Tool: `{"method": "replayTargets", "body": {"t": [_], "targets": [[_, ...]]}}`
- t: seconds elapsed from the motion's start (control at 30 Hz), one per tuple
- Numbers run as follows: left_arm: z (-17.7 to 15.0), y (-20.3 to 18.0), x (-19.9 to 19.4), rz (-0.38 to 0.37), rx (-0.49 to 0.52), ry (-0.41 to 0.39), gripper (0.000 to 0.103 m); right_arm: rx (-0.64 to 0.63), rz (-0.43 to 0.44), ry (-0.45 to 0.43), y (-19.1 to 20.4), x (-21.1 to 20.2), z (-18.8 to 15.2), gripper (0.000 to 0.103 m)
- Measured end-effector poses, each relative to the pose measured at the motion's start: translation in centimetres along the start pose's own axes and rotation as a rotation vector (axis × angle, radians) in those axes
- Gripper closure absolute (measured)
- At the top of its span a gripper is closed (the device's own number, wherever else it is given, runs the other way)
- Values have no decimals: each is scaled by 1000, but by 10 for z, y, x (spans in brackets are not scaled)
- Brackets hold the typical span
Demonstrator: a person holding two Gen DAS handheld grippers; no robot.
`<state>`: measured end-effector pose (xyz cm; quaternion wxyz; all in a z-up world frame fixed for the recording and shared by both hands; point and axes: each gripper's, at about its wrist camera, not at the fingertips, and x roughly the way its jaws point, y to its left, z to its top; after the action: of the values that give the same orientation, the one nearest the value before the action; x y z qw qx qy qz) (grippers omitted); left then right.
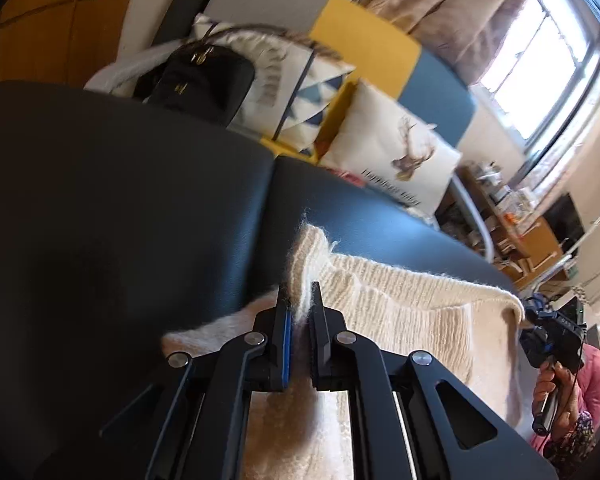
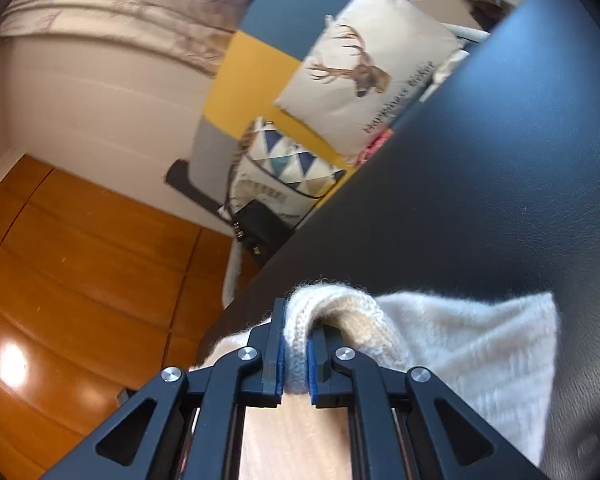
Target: Fold clothes
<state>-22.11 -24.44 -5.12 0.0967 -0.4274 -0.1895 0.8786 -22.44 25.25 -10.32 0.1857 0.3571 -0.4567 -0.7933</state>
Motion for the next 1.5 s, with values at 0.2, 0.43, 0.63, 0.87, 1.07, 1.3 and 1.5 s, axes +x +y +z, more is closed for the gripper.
{"method": "replayTargets", "body": {"t": [0.2,0.43,0.63,0.87,1.07,1.3,1.5], "targets": [[-21,-4,29,106,26,27,83,25,-89,22,-31,27,-13,83],[-26,21,-14,195,-133,-155,74,-89,-150,-60,-19,14,-19,79],[-29,11,-56,156,-183,-341,73,-55,-162,-240,-8,-36,-15,68],[-44,-60,4,120,45,-172,61,-505,-320,-5,61,17,-44,68],[-56,-47,31,195,71,-93,61,-597,-640,77,44,54,-56,73],[-65,-16,15,42,-80,-152,62,-362,-492,-34,5,11,-46,98],[-65,-15,14,13,-85,-157,62,-576,-559,-40,54,27,-75,74]]}}
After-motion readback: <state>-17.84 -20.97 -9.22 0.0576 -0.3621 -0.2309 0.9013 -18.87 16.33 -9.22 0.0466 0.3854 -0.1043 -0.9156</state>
